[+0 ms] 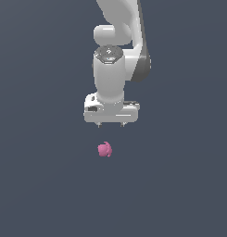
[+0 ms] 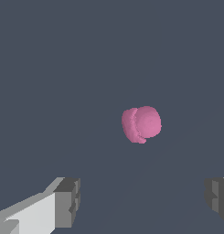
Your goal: Pick up the object and move it to a goal position.
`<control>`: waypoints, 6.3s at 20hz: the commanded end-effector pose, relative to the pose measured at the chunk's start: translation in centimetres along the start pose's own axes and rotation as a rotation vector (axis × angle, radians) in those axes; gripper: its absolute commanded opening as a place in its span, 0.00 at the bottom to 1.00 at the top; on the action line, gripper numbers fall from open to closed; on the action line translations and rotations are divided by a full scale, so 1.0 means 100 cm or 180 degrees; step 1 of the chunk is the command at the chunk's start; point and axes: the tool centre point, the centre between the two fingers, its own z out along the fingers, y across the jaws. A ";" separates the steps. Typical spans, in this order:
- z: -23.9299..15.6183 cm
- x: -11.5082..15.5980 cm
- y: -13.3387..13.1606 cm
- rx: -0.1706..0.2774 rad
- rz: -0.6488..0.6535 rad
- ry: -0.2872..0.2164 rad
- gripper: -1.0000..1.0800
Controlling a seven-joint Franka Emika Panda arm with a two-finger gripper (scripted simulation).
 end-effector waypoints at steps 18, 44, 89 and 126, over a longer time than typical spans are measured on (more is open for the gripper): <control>0.000 0.000 0.005 -0.0048 -0.0175 -0.0050 0.96; 0.103 0.035 0.035 -0.0011 -0.0833 -0.0115 0.96; 0.103 0.008 0.009 -0.0011 -0.0846 -0.0112 0.00; -0.154 -0.106 -0.123 -0.0011 -0.0846 -0.0111 0.00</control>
